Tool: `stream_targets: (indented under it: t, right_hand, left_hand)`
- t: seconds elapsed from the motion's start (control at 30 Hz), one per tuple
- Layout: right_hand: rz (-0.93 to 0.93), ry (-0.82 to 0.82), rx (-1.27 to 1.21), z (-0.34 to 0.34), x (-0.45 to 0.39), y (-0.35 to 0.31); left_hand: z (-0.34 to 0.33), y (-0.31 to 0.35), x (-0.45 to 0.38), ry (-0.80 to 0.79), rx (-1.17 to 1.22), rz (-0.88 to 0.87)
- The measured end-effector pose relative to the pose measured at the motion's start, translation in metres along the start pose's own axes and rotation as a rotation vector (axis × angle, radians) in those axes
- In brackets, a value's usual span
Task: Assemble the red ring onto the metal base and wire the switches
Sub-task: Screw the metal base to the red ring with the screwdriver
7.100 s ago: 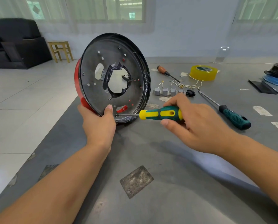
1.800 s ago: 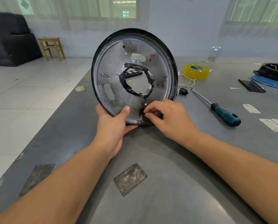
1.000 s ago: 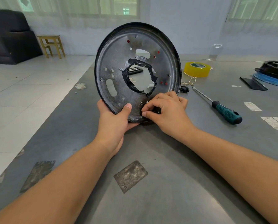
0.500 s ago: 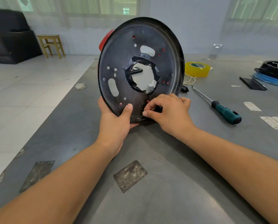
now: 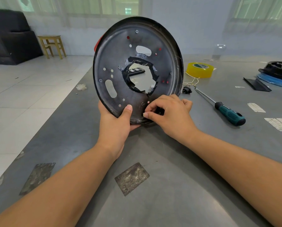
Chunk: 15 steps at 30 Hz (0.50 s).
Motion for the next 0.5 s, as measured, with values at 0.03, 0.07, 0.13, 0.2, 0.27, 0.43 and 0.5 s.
stream_targets:
  t: [0.03, 0.07, 0.13, 0.2, 0.27, 0.43, 0.5]
  right_hand:
    - [0.002, -0.004, -0.003, -0.0006, -0.0001, -0.0005]
    - [0.003, -0.008, -0.009, -0.0010, -0.0001, -0.0007]
    - [0.004, -0.017, -0.019, -0.0019, 0.0002, -0.0005]
    - [0.009, -0.032, -0.017, -0.0032, 0.0007, -0.0006]
    - [0.022, -0.039, -0.010, -0.0037, 0.0015, -0.0015]
    - [0.017, -0.028, -0.023, -0.0023, 0.0025, -0.0006]
    - [0.009, -0.030, -0.024, -0.0020, 0.0024, -0.0004]
  left_hand:
    - [0.0004, -0.0002, -0.0003, 0.004, 0.003, 0.002]
    - [0.0005, -0.0003, -0.0008, 0.008, 0.008, 0.004]
    - [0.0008, -0.0003, -0.0012, 0.014, 0.016, 0.010]
    - [0.0013, -0.0004, -0.0011, 0.025, 0.014, 0.013]
    - [0.0019, -0.0002, -0.0007, 0.033, 0.013, 0.014]
    - [0.0017, 0.0010, 0.0002, 0.045, 0.023, 0.016]
    - [0.0016, 0.0013, 0.0004, 0.048, 0.022, 0.017]
Point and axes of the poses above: each hand's wrist, its own x-axis away from the middle knuckle, its own z-axis out of the back of the hand, y = z × x, the point moved 10 cm from there along -x, towards the middle knuckle, and after that the axes turned 8 degrees about x, right-handed, at the moved point
